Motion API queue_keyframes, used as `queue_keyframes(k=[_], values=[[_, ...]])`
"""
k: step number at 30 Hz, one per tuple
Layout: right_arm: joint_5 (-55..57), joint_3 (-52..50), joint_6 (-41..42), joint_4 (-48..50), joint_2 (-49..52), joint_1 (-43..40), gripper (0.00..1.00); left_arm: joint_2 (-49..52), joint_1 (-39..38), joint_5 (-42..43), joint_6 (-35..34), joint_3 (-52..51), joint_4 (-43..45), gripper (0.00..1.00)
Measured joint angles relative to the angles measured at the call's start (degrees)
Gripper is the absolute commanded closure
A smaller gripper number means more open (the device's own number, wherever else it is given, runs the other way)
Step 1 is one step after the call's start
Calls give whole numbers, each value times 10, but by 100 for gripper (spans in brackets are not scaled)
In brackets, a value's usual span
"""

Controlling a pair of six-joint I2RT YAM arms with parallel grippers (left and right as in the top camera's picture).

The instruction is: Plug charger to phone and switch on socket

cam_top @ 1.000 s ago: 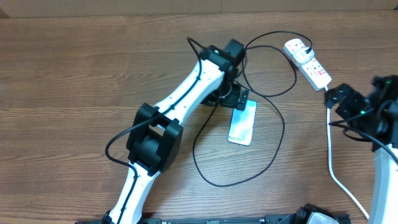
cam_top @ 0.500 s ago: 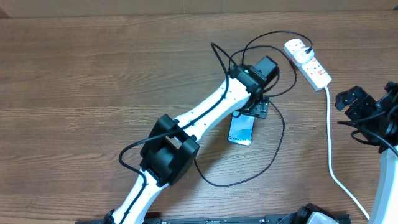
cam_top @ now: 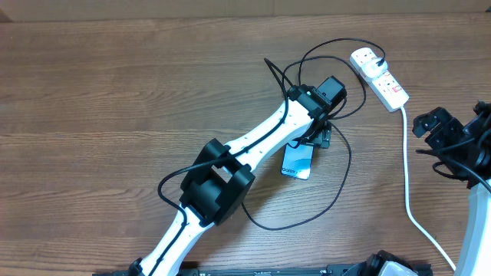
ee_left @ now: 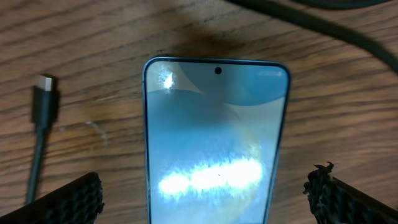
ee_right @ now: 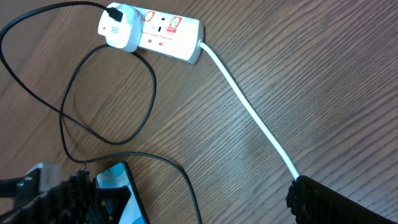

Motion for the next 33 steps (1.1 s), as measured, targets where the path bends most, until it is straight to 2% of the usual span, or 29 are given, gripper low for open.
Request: queue_keyframes(k=[27, 33], values=[[0, 0, 1, 0, 0, 0, 0, 32, -19, 5, 0, 4, -16, 0], [0, 0, 2, 0, 0, 0, 0, 32, -19, 11, 2, 5, -29, 10]])
